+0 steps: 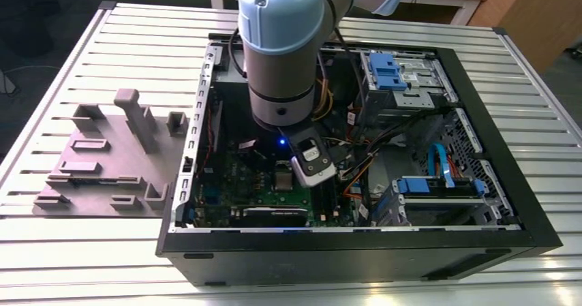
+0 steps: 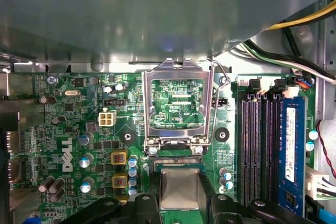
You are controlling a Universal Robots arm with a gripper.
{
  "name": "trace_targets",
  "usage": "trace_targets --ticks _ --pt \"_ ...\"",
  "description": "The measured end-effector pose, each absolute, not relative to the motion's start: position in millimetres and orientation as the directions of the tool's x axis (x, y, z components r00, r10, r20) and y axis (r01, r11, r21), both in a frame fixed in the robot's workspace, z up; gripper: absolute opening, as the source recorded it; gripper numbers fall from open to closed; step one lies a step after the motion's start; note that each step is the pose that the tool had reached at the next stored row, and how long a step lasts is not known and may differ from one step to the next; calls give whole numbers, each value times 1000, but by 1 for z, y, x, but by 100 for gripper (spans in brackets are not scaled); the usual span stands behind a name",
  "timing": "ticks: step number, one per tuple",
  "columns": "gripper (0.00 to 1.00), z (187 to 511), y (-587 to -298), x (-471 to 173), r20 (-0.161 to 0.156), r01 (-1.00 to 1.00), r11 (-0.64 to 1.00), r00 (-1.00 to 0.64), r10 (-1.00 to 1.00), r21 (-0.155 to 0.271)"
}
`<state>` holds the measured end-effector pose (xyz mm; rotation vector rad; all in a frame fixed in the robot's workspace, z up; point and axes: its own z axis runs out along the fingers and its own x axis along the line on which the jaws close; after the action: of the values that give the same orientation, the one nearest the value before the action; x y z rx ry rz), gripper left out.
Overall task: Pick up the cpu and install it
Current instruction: 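Place the cpu into insertion slot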
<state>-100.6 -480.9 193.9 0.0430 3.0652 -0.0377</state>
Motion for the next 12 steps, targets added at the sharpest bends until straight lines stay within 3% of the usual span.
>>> trace_targets --ticks 12 --pt "39 194 -481 -100 -76 29 999 -997 27 -24"
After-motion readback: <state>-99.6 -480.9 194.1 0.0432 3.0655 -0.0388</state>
